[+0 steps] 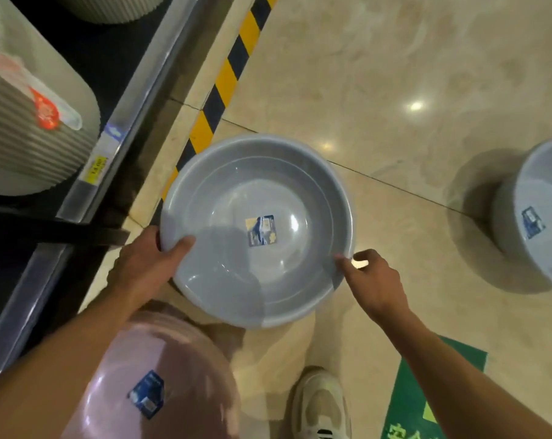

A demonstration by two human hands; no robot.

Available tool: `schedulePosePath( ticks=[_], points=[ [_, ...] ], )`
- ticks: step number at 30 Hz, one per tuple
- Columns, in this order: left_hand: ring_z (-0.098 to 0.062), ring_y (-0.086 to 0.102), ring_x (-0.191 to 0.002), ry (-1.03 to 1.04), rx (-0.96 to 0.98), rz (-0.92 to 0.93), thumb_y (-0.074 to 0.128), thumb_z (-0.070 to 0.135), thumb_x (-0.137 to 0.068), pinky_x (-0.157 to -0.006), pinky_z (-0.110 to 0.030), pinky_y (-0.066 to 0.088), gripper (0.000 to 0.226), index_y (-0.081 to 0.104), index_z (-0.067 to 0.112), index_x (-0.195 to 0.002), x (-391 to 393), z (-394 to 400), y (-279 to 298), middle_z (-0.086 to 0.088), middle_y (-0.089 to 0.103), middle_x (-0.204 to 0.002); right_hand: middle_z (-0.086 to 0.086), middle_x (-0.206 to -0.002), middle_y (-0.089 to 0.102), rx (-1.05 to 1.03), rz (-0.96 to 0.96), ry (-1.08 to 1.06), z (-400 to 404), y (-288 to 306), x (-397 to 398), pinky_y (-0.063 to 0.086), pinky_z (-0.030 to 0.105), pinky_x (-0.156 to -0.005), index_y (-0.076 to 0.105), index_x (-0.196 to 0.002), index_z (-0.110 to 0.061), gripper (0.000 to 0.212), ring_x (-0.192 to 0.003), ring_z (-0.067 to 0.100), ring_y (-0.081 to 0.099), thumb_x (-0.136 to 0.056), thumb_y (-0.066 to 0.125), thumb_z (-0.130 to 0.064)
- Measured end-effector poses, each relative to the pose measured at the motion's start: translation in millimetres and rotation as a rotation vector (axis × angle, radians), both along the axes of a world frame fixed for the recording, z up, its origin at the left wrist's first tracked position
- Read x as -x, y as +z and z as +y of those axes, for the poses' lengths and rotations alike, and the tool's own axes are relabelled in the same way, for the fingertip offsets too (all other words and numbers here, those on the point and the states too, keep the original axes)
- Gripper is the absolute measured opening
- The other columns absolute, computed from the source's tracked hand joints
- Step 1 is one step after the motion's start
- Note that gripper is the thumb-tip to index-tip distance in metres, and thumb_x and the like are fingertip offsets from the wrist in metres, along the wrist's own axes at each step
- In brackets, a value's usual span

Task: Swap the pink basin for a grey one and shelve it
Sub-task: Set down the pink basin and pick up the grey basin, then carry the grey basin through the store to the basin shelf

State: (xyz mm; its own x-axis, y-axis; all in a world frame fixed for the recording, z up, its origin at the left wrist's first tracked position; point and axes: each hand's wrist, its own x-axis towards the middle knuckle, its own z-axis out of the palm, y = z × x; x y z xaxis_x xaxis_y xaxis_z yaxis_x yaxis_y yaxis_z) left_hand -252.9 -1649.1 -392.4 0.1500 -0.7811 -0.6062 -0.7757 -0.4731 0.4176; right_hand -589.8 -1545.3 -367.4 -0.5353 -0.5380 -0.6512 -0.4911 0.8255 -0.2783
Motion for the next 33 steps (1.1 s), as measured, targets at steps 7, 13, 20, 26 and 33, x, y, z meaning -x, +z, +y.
schedulePosePath(
  ticks=[7, 13, 20, 26, 33],
  points=[
    [-0.022, 0.065, -0.074, 0.107, 0.146, -0.037, 0.068, 0.062, -0.07, -0.06, -0.028, 0.047, 0.059, 0.074, 0.018, -0.108, 6.4, -5.5, -38.5, 0.006, 0.065, -0.078, -0.002, -0.081, 0.067, 0.068, -0.187, -0.065, -13.9, -43.1, 0.7, 0.06, 0.045, -0.075, 0.064, -0.098, -0.021, 0.026, -0.076, 0.024, 0.067, -0.085, 0.062, -0.044],
    [-0.004, 0.046, -0.056, -0.003, 0.182, -0.08, 0.071, 0.041, -0.091, -0.052, -0.025, 0.035, 0.039, 0.075, 0.003, -0.102, 19.2, -1.3, -9.9, 0.011, 0.054, -0.063, -0.01, -0.077, 0.062, 0.179, -0.112, -0.081, -6.4, -25.0, 6.9, 0.045, 0.028, -0.056, 0.062, -0.099, -0.024, 0.019, -0.068, 0.012, 0.06, -0.089, 0.061, -0.04],
    [-0.039, 0.068, -0.089, -0.098, 0.206, -0.055, 0.071, 0.042, -0.09, -0.07, -0.036, 0.047, 0.041, 0.076, 0.002, -0.1, 57.7, -15.5, 76.1, -0.017, 0.073, -0.085, -0.004, -0.079, 0.063, 0.22, -0.045, -0.126, 8.1, 63.2, 39.2, 0.05, 0.035, -0.063, 0.065, -0.099, -0.024, 0.018, -0.072, 0.023, 0.061, -0.088, 0.063, -0.038],
    [-0.014, 0.068, -0.059, -0.178, 0.195, 0.108, 0.068, 0.057, -0.08, -0.05, -0.027, 0.048, 0.036, 0.064, 0.025, -0.066, 107.1, -26.1, 174.3, 0.012, 0.066, -0.051, -0.001, -0.082, 0.067, 0.303, 0.019, -0.259, 45.2, 171.4, 79.2, 0.056, 0.041, -0.074, 0.063, -0.095, -0.029, 0.014, -0.079, 0.028, 0.065, -0.084, 0.064, -0.037],
    [-0.021, 0.066, -0.069, -0.482, 0.214, 0.183, 0.066, 0.05, -0.09, -0.057, -0.032, 0.046, 0.027, 0.064, 0.029, -0.073, 208.9, -8.2, 288.5, 0.009, 0.067, -0.071, 0.003, -0.082, 0.071, 0.282, 0.06, -0.455, 127.9, 277.8, 132.5, 0.051, 0.036, -0.068, 0.068, -0.095, -0.025, 0.043, -0.078, 0.029, 0.065, -0.068, 0.054, -0.054]
  ],
)
